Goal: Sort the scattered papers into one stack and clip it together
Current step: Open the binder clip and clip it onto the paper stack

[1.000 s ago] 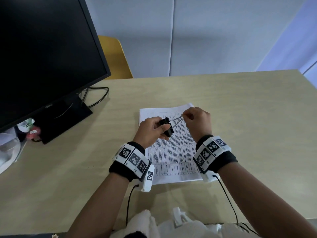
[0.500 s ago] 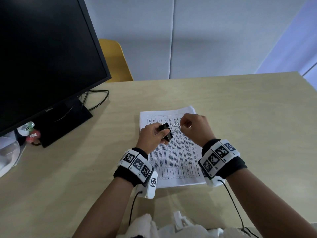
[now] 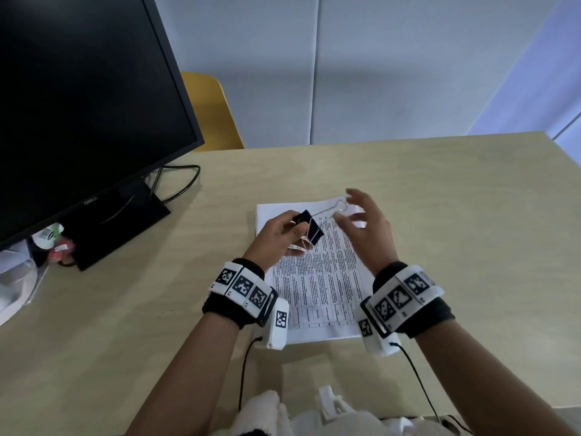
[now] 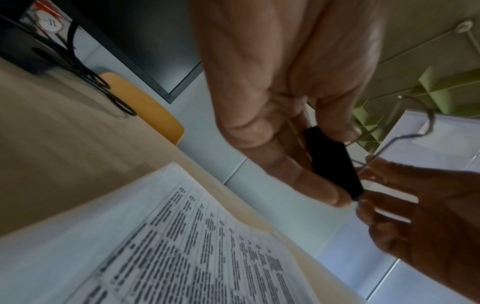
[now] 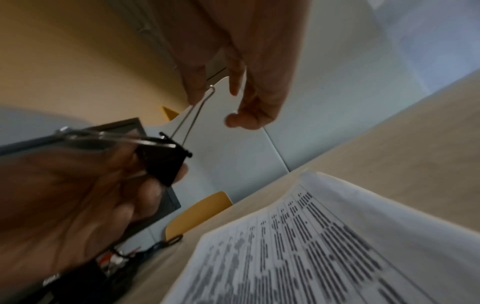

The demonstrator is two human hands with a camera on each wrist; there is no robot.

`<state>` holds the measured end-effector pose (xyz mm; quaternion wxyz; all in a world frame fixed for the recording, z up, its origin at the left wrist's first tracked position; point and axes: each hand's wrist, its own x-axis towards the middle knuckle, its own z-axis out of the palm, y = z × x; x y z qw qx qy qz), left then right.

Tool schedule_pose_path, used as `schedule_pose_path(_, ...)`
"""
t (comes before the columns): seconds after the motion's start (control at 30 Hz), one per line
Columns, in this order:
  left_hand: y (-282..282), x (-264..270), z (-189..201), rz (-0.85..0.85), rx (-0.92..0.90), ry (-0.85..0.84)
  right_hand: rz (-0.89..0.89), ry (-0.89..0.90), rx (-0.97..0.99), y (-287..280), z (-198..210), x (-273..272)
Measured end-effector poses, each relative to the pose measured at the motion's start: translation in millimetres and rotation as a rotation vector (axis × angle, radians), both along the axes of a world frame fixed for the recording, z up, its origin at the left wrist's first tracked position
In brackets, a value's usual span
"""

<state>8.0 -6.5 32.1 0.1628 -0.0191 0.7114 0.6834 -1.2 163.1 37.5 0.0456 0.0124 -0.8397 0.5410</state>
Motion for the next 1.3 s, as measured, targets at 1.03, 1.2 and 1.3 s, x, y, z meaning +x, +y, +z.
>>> schedule_pose_path(1.03,-1.2,-5.5,-1.9,0.102,-0.071,0.003,0.114,-0.248,-0.626,-13.4,-4.5,-7.3)
schedule_pose_path(1.2,-2.7,2.8,-8.1,0.036,-0.015,0.056,0.074,-0.257,-0.575,-14.9,-9.9,-6.8)
schedule_pose_path(1.3,-2.1,3.8,-14.6,0.057,-0.098,0.115,0.102,-0.283,-0.523,-16.2,-12.9,-5.5)
